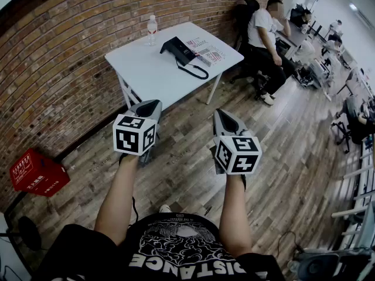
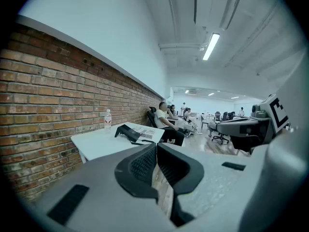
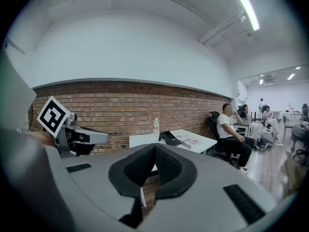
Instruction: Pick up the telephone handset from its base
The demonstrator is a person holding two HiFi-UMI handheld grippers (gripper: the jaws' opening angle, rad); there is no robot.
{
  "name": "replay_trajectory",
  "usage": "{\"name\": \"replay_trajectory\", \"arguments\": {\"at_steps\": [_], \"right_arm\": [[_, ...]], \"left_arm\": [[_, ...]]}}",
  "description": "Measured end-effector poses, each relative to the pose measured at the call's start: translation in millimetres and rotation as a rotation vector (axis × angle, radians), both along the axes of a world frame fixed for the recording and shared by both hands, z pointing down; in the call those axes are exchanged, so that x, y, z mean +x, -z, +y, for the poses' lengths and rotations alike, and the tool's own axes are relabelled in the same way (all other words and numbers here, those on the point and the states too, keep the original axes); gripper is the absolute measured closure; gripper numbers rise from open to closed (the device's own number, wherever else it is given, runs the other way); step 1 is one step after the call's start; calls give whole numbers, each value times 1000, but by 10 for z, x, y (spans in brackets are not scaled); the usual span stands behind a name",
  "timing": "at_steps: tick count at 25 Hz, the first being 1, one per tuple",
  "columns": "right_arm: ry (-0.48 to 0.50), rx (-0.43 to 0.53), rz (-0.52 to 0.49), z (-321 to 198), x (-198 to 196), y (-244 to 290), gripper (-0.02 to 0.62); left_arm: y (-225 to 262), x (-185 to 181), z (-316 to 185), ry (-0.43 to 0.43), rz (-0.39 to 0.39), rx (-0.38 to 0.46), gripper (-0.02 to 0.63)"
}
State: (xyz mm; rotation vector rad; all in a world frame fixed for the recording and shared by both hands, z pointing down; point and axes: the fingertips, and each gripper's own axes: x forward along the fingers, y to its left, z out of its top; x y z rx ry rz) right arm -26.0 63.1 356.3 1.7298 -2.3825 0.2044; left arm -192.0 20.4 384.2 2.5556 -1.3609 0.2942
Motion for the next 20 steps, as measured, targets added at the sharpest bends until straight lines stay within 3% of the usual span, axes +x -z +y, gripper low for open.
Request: {"name": "replay_trajectory", "arguments": {"at_steps": [12, 20], "right_arm": [[8, -10, -10, -225, -15, -114, 597], [41, -28, -26, -710, 156, -259, 597]], "left_arm": [[-72, 125, -263, -26, 62, -15, 594], [-207, 295, -721, -14, 105, -56, 591]]}}
